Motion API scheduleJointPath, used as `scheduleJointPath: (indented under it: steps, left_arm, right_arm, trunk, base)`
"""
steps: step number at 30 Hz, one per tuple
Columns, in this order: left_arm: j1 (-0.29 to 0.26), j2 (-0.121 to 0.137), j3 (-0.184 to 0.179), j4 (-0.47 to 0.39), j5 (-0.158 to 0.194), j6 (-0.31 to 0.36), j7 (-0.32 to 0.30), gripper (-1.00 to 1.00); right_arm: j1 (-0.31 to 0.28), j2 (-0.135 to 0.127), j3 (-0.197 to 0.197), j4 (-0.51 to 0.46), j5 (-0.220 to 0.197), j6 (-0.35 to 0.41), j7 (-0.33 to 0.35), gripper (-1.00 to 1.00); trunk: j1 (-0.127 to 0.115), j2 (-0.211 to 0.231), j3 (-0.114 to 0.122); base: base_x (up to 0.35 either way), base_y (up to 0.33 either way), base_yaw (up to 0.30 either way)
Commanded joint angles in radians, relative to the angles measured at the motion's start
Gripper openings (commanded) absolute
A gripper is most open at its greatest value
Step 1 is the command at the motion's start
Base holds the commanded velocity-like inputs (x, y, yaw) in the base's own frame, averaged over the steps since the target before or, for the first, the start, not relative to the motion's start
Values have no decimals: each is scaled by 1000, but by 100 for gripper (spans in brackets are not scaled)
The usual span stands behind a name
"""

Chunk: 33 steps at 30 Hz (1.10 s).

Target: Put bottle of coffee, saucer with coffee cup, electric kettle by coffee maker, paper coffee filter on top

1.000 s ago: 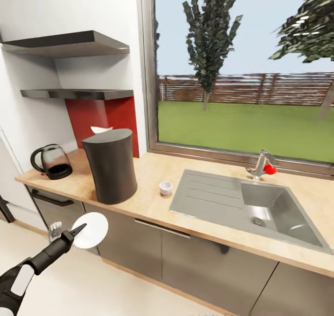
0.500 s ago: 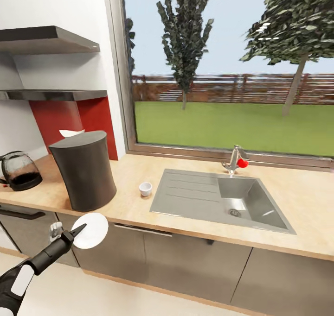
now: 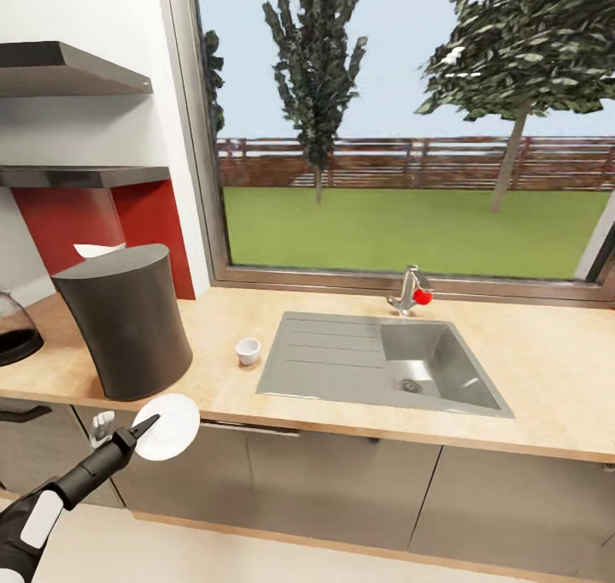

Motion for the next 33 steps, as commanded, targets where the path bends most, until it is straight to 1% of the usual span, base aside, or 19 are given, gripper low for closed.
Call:
scheduleJointPath:
  steps: [1, 4, 9, 17, 23, 26, 31, 33]
  left_arm:
    - [-2, 0, 2, 1, 4, 7, -2, -100]
    - [-2, 0, 2, 1, 5, 7, 8, -100]
    - [-2, -1, 2, 1, 7, 6, 64, -100]
    - [-2, -5, 2, 0, 8, 5, 70, -100]
    - [-2, -12, 3, -10, 9, 4, 96, -100]
    - [-3, -22, 5, -13, 10, 4, 130, -100]
    - [-11, -43, 6, -17, 21, 4, 226, -100]
    - [-14, -48, 6, -17, 22, 4, 248, -100]
  right_arm:
    - [-1, -1, 7, 0, -7, 0, 3, 100]
    - [-1, 0, 7, 0, -7, 0, 3, 100]
    - [-1, 0, 7, 0, -7, 1, 3, 100]
    - [-1, 0, 7, 0, -7, 1, 3, 100]
    - [-1, 0, 8, 1, -7, 1, 3, 100]
    - [-1, 0, 8, 1, -7, 1, 3, 100]
    - [-1, 1, 8, 1, -7, 1, 3, 100]
    - [-1, 1, 8, 1, -7, 1, 3, 100]
  trunk:
    - [1, -2, -2]
    - [1, -2, -2]
    - [1, -2, -2]
    - [1, -2, -2]
    - [1, -2, -2]
    - [1, -2, -2]
    - [1, -2, -2]
    - [1, -2, -2]
  base:
    - [0, 0, -1]
    - [0, -30, 0]
    - [0, -219, 0]
    - [136, -225, 0]
    - [54, -43, 0]
    - [5, -4, 0]
    - [1, 0, 0]
    - [0, 0, 0]
